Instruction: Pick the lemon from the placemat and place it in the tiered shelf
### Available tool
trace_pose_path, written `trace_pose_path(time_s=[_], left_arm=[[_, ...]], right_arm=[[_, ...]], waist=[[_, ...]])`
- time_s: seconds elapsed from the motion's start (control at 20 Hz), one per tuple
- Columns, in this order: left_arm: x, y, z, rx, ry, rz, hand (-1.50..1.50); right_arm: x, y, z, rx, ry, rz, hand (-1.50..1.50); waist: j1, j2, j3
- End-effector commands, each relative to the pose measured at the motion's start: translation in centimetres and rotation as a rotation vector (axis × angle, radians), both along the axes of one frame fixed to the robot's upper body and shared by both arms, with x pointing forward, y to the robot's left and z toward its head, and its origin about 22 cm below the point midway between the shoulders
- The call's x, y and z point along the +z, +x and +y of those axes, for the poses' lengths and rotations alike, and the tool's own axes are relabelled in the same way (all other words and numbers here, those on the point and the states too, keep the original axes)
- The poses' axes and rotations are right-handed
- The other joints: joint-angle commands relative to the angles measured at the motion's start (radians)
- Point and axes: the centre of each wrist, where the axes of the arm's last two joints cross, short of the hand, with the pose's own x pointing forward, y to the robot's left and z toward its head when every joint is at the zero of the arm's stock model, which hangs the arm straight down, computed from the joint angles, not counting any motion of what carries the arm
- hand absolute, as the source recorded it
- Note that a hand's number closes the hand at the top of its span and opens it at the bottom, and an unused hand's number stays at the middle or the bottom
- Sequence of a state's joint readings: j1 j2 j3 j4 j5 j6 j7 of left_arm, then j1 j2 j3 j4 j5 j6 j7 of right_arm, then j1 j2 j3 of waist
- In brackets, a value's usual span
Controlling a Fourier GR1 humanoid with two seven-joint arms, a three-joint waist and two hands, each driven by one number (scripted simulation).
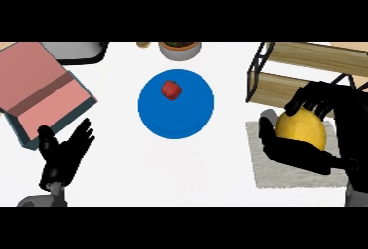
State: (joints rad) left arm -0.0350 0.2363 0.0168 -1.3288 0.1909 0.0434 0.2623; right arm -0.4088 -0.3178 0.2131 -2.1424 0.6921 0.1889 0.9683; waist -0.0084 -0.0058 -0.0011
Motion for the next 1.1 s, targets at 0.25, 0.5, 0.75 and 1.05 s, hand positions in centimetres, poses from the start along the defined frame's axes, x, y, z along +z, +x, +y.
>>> trace_pose_path(time_s=[0.25, 0.5, 0.75, 1.05], left_arm=[[1.4, 0.0, 0.2, -0.008, -0.015, -0.014, 0.0], [-0.6, -1.9, -1.3, -0.013, -0.003, -0.003, 0.0], [1.1, -0.1, 0.2, -0.012, 0.01, -0.007, 0.0], [1.4, 0.2, -1.8, -0.013, -0.005, -0.012, 0.0]], right_arm=[[9.3, 1.4, -4.8, -0.119, 0.047, -0.067, 1.5], [12.4, 3.3, -8.3, -0.176, 0.077, -0.095, 1.5], [15.1, 6.4, -11.6, -0.199, 0.084, -0.09, 1.5], [14.6, 10.6, -11.8, -0.171, 0.055, -0.072, 1.5]], waist=[[0.011, 0.003, 0.001], [0.012, 0.003, 0.001], [0.016, 0.006, 0.001], [0.022, 0.007, 0.001]])
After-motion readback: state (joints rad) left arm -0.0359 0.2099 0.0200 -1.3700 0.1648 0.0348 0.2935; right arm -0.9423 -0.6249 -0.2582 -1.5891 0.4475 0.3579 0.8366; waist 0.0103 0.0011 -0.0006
